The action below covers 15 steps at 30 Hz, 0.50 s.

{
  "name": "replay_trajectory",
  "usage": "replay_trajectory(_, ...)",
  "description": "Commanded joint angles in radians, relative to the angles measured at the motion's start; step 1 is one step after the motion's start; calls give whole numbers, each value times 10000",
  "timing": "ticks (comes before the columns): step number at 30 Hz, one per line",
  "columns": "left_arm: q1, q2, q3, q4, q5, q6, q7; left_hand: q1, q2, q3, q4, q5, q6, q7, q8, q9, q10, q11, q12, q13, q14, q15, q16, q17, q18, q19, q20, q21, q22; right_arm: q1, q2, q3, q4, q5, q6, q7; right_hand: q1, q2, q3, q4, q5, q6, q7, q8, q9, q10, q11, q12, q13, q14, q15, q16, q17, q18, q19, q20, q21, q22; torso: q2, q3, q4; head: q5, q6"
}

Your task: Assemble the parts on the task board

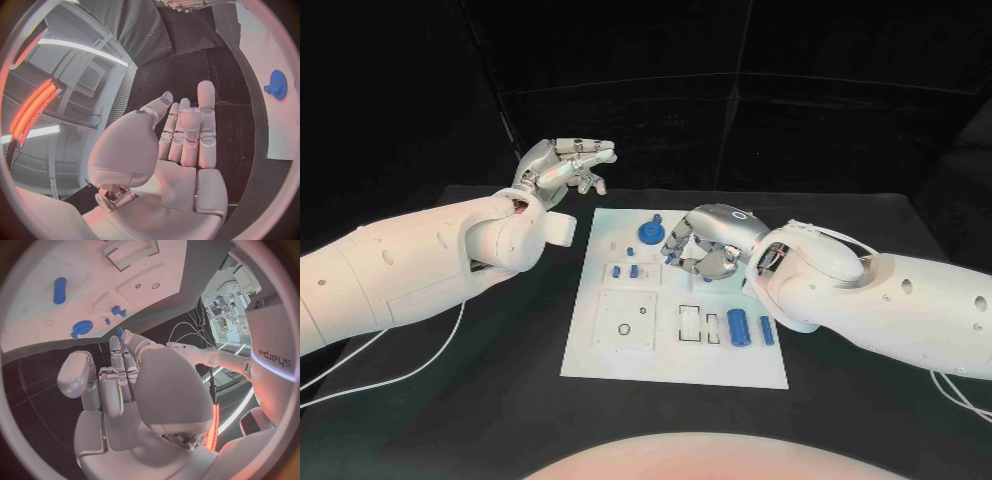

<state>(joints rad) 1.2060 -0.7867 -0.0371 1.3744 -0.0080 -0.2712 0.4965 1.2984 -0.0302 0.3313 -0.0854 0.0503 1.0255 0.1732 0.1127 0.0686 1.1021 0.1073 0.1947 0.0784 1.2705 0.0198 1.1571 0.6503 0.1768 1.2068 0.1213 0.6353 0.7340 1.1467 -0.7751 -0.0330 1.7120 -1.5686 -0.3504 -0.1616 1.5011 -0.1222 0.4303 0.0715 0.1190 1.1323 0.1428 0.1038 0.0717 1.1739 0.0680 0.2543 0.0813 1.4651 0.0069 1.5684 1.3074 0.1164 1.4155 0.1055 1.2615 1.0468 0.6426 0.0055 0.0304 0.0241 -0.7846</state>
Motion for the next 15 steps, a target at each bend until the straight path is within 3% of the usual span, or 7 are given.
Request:
replay_trajectory(1, 16, 35, 9, 24, 34, 134, 26, 112, -28, 70, -17, 12, -28, 60, 47, -14, -39, -6, 51, -16, -61, 10, -34, 1, 62, -45, -10, -42, -16, -85, 251, -12, -148, 186, 262, 237, -53, -11, 43, -52, 70, 16, 21, -53, 2, 3, 43, -38, 1, 1057, -86, 24, 2634, -167, -8, -47, 34, 0, 6, -10, 9, 97, -45)
replay_trajectory(4, 17, 62, 9, 25, 34, 139, 22, 111, -29, 70, -16, 11, -28, 62, 48, -14, -41, -4, 53, -16, -59, 10, -31, 5, 62, -43, -9, -43, -18, -229, 531, -27, -351, 95, 423, 259, -69, -8, 52, -61, 69, 3, 29, -64, -1, -11, 51, -51, -1, 1057, -82, 24, 2634, -165, -15, -46, 27, -14, 1, -11, -2, 172, -68)
replay_trajectory(9, 19, 118, 9, 8, 34, 117, 15, 111, -34, 69, -16, 11, -31, 64, 48, -14, -46, -2, 55, -17, -55, 11, -25, 15, 62, -41, -9, -45, -19, -460, 978, -41, -756, -129, 645, 240, -82, -6, 60, -68, 66, -7, 35, -73, -3, -22, 57, -61, -3, 1057, -78, 24, 2634, -164, -19, -45, 24, -19, 11, 10, -47, 630, -107)
replay_trajectory(12, 19, 169, 9, 2, 34, 124, 10, 111, -34, 69, -16, 11, -31, 64, 48, -14, -46, -2, 55, -17, -55, 11, -25, 15, 62, -41, -9, -45, -19, -561, 1212, -52, -992, -218, 782, 221, -95, -3, 68, -77, 64, -19, 41, -83, -6, -35, 63, -73, -5, 1057, -73, 24, 2634, -165, -22, -42, 22, -21, 7, 4, -25, 738, -139)
replay_trajectory(15, 20, 211, 9, 2, 34, 135, 6, 111, -34, 69, -16, 11, -31, 64, 48, -14, -46, -2, 55, -17, -55, 11, -25, 15, 62, -41, -9, -45, -19, -633, 1368, -150, -1129, -300, 888, 218, -97, -3, 70, -78, 64, -21, 41, -85, -6, -37, 64, -75, -6, 1057, -73, 24, 2634, -165, -23, -42, 22, -22, 5, -5, -6, 829, -176)
